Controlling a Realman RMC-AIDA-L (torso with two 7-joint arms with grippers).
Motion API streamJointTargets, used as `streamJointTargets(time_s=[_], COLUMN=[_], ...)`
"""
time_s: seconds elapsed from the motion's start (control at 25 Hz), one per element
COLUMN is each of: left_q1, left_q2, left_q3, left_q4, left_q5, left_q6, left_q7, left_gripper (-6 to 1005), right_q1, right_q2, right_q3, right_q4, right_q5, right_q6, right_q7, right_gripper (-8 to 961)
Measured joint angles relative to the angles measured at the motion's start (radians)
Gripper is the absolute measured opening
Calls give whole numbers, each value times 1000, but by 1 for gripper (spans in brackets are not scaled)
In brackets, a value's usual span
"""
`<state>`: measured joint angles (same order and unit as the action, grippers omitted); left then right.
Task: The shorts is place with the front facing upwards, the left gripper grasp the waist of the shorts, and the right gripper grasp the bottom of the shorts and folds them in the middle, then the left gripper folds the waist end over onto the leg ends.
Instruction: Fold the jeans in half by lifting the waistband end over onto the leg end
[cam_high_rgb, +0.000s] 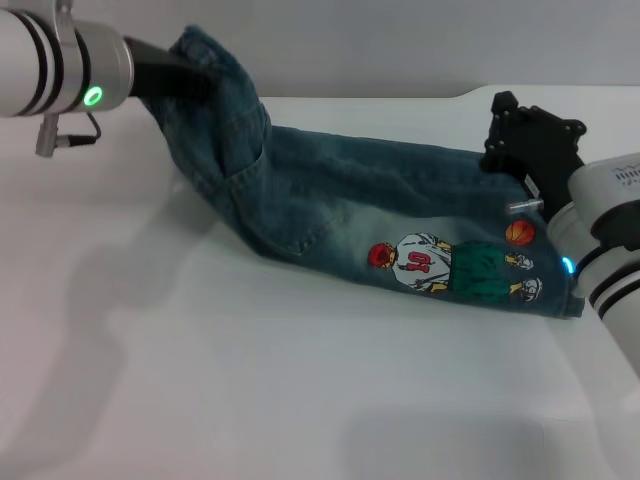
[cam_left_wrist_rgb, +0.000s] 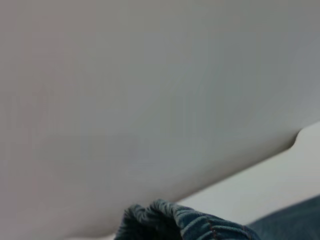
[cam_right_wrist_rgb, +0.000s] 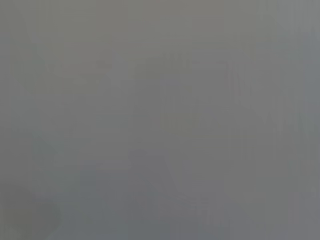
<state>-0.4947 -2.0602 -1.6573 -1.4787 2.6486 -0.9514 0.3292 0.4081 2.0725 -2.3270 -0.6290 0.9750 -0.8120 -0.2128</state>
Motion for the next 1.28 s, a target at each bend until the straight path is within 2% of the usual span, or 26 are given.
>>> streamJointTargets(time_s=[0.16,0.48,0.64,0.96,1.28], left_q1=[17,47,80,109,103], left_q2=[-1,-1,-2,-1,0], left_q3=[20,53,87,105,105], left_q4=[-106,-219,-324,-420,-429], left_q5=[-19,-58,-84,-104,-104], left_q6=[-27,-32,-34,-35,-29], left_q7=[0,0,-1,-3,0], left_gripper=[120,111,110,108,107], right_q1=[27,89,104,120,180], right_q2=[0,7,8,10,16], right_q3=[0,-12,-12,-39,-113], right_q4=[8,26,24,20,32], right_q5=[2,3,4,-1,3], right_q6=[43,115,139,185,249], right_q7=[19,30,31,112,202], right_gripper=[-2,-2,-3,-3,-3])
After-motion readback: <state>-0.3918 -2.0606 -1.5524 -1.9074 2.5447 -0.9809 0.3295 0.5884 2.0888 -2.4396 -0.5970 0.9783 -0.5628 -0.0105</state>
